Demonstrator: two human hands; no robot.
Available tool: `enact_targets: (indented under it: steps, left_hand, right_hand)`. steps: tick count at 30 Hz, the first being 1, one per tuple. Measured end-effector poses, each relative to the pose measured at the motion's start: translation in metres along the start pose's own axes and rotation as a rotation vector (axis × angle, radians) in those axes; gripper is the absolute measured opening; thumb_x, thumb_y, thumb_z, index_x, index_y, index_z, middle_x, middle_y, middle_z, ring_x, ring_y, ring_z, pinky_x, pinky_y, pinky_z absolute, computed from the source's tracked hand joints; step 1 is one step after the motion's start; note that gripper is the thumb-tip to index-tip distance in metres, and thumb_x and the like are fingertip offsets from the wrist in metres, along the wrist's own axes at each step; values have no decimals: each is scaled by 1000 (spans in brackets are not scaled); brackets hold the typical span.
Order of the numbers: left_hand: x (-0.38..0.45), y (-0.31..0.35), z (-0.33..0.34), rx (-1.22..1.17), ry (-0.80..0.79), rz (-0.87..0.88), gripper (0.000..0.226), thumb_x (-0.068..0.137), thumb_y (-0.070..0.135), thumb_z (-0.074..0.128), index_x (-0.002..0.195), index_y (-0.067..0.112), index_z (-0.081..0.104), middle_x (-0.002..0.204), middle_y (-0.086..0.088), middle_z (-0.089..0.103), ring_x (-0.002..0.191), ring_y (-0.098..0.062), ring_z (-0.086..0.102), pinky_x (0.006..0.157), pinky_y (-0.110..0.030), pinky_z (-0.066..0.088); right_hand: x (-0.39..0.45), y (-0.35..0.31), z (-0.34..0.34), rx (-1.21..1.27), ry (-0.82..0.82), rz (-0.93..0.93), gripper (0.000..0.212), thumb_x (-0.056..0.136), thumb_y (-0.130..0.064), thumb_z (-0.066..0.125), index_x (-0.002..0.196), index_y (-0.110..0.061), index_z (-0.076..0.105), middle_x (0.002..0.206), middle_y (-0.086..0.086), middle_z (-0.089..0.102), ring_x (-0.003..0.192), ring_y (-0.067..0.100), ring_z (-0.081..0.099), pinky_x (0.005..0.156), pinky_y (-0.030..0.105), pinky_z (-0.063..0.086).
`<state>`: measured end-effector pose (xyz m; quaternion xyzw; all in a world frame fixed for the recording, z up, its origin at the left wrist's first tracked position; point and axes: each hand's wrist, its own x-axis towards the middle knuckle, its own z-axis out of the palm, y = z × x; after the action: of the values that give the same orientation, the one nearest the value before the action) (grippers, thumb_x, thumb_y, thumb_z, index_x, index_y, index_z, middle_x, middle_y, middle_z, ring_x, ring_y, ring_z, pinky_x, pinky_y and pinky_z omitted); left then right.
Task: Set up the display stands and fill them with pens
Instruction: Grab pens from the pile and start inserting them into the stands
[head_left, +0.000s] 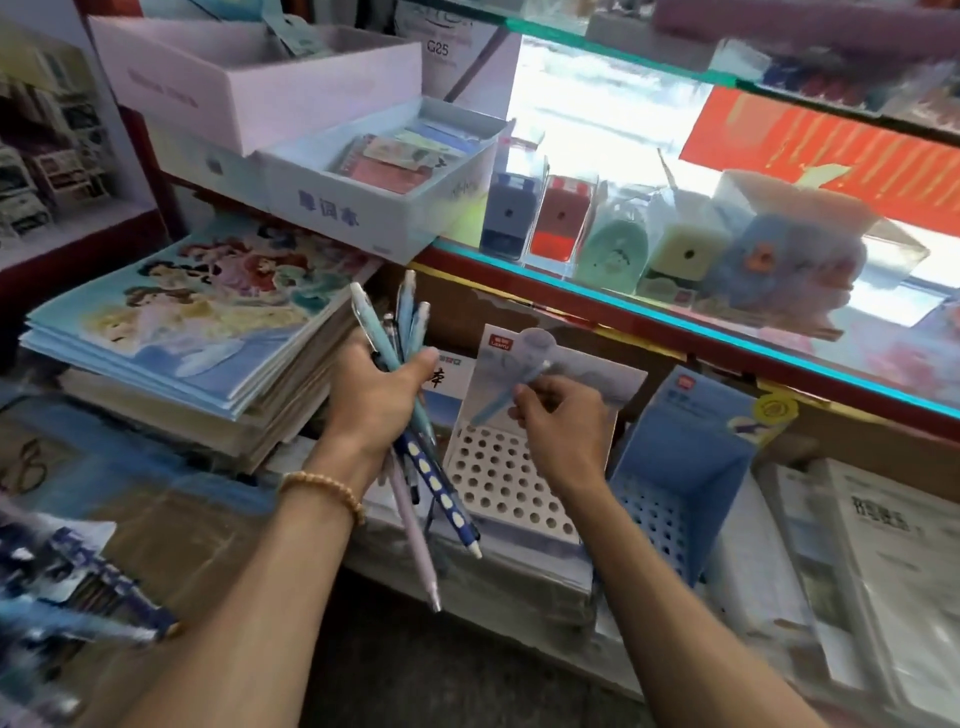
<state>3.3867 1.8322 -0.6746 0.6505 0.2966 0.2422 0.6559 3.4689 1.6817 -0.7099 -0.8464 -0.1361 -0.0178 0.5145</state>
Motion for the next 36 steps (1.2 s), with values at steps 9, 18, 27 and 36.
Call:
enact_targets:
  steps: [9,18,27,36]
  left_hand:
    - [5,2,0,-3,12,26,25,89,23,71,110,15,59,88,-2,65,72,-10,65,53,-17,48]
    - [9,4,-23,1,37,39,26,88,23,73,109,15,60,93,-4,67,80,-15,68,58,-22,50]
    - [9,4,-30,34,52,68,25,88,22,73,108,14,60,93,-8,67,73,-15,65,59,-24,50]
    - [7,4,-24,56,44,88,20,89,23,72,103,18,59,89,-4,65,71,-13,64,55,-21,48]
  right_hand:
    - [10,14,25,-198,-23,-70,9,95,-16,64,94,-16,73,81,-11,66,77,7,67,76,41,60]
    - [18,8,36,-314,-110,-131,15,98,-16,59,92,-13,73,78,-8,65,68,4,61,63,23,52]
    - [19,16,40,-247,-335,-121,11,96,-16,63,92,-15,73,90,-2,71,83,11,66,82,36,57]
    - [12,23,34,-228,-405,-156,13,97,-16,62,101,-15,74,93,-5,71,82,3,65,78,22,53]
